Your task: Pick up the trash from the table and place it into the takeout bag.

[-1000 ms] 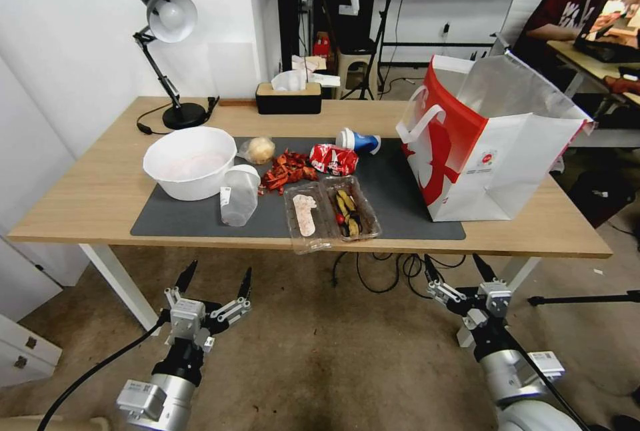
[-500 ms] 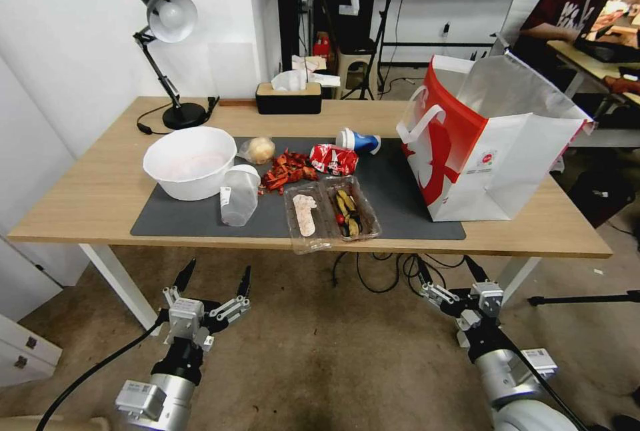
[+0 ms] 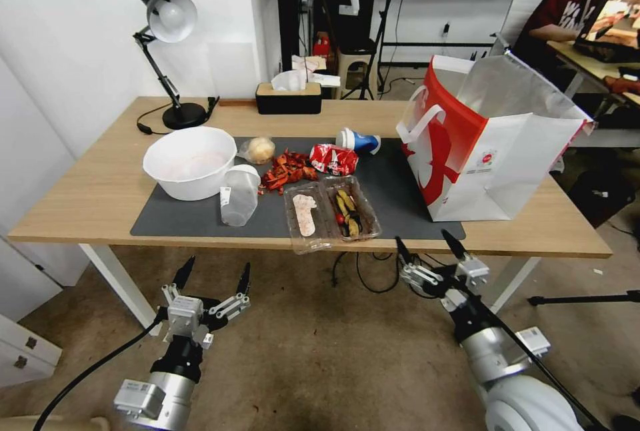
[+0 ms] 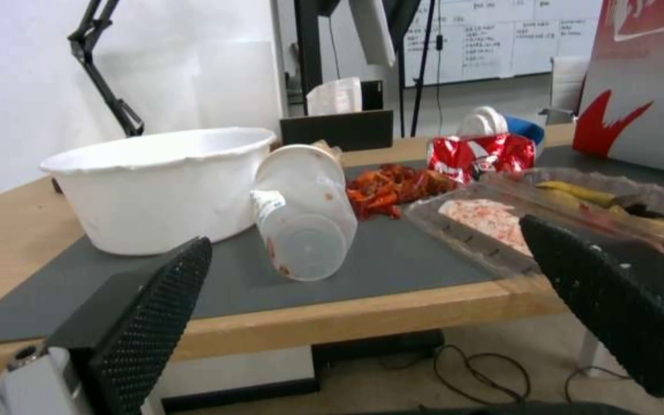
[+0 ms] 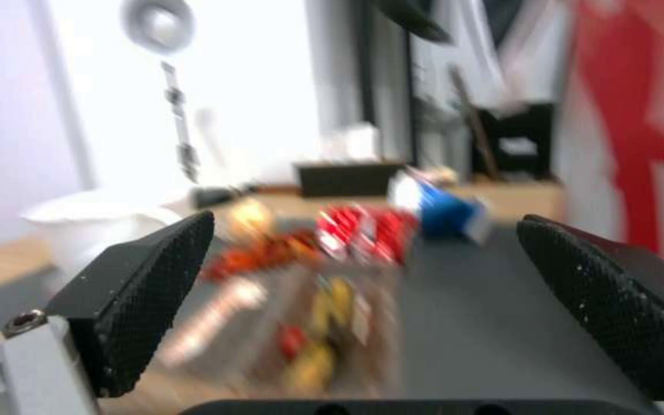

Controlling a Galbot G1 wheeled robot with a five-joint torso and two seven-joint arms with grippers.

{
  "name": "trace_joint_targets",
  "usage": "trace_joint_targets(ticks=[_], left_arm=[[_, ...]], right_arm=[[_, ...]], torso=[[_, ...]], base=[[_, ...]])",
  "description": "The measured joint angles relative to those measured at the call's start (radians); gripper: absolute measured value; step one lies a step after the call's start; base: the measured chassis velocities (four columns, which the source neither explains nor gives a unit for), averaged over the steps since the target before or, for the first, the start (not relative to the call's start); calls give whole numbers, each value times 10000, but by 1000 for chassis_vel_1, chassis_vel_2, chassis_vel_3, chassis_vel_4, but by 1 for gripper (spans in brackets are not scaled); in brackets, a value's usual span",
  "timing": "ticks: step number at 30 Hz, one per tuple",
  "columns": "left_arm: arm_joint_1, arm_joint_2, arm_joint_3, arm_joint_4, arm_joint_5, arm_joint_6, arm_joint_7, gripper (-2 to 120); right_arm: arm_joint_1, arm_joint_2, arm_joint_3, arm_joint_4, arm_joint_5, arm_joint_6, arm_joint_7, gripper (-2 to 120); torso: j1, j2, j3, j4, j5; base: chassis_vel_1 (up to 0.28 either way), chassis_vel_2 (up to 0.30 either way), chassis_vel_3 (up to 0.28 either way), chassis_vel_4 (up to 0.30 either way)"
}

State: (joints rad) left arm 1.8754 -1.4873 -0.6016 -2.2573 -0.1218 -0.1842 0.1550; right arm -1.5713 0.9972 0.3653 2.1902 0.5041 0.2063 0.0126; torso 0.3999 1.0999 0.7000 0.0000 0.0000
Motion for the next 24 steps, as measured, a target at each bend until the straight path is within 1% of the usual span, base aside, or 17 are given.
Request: trace_joint_targets(ticks=[2, 3, 5, 7, 10, 12, 14, 15, 16, 19, 20, 23, 24], left_arm=[[44, 9, -23, -54, -1, 0, -6, 100], [44, 9, -23, -54, -1, 0, -6, 100], [89, 2, -31, -100, -2, -35, -64, 100], [146, -37, -38, -169, 0, -75, -102, 100], [205, -78, -39, -225, 14, -81, -103, 100], [225, -90, -40, -245, 21, -81, -101, 100], [256, -119, -43, -294, 51, -81, -94, 100], [262, -126, -51, -302, 60, -81, -92, 100], [262, -126, -51, -302, 60, -81, -92, 100], [300, -170, -68, -340, 90, -73, -88, 100], [300, -170, -68, -340, 90, -73, -88, 100], [329, -228, -88, -369, 122, -61, -88, 100], [329, -228, -88, -369, 122, -61, -88, 100]], right_arm=[[688, -343, -235, 76, 299, -86, -436, 100], [688, -343, -235, 76, 299, -86, -436, 100], [1269, -672, -505, 91, 482, -190, -798, 100], [1714, -938, -820, 70, 574, -219, -1132, 100], [2155, -1143, -1109, -4, 737, -272, -1357, 100], [2424, -1247, -1233, -71, 846, -312, -1400, 100], [3155, -1538, -1506, -269, 1205, -469, -1417, 100], [3488, -1677, -1623, -363, 1367, -537, -1414, 100], [3488, -1677, -1623, -363, 1367, -537, -1414, 100], [4800, -2115, -2121, -730, 1871, -789, -1352, 100], [4800, -2115, -2121, -730, 1871, -789, -1352, 100], [6083, -2351, -2741, -974, 2362, -1286, -1037, 100], [6083, -2351, -2741, -974, 2362, -1286, -1037, 100]], torso=[[0, 0, 0, 0, 0], [0, 0, 0, 0, 0], [1, 0, 0, 3, -1], [1, 0, 1, 1, -2], [0, 0, 1, -2, 1], [1, 0, 0, -3, 0], [1, 0, 1, 1, 0], [1, -1, 1, -1, 1], [1, -1, 1, -1, 1], [1, 0, 1, 0, 1], [1, 0, 1, 0, 1], [1, -1, 1, 2, 0], [1, -1, 1, 2, 0]], base=[[0, 0, 0, 0], [0, 0, 0, 0], [0, 0, 0, 0], [0, 0, 0, 0], [0, 0, 0, 0], [0, 0, 0, 0], [0, 0, 0, 0], [0, 0, 0, 0], [0, 0, 0, 0], [0, 0, 0, 0], [0, 0, 0, 0], [0, 0, 0, 0], [0, 0, 0, 0]])
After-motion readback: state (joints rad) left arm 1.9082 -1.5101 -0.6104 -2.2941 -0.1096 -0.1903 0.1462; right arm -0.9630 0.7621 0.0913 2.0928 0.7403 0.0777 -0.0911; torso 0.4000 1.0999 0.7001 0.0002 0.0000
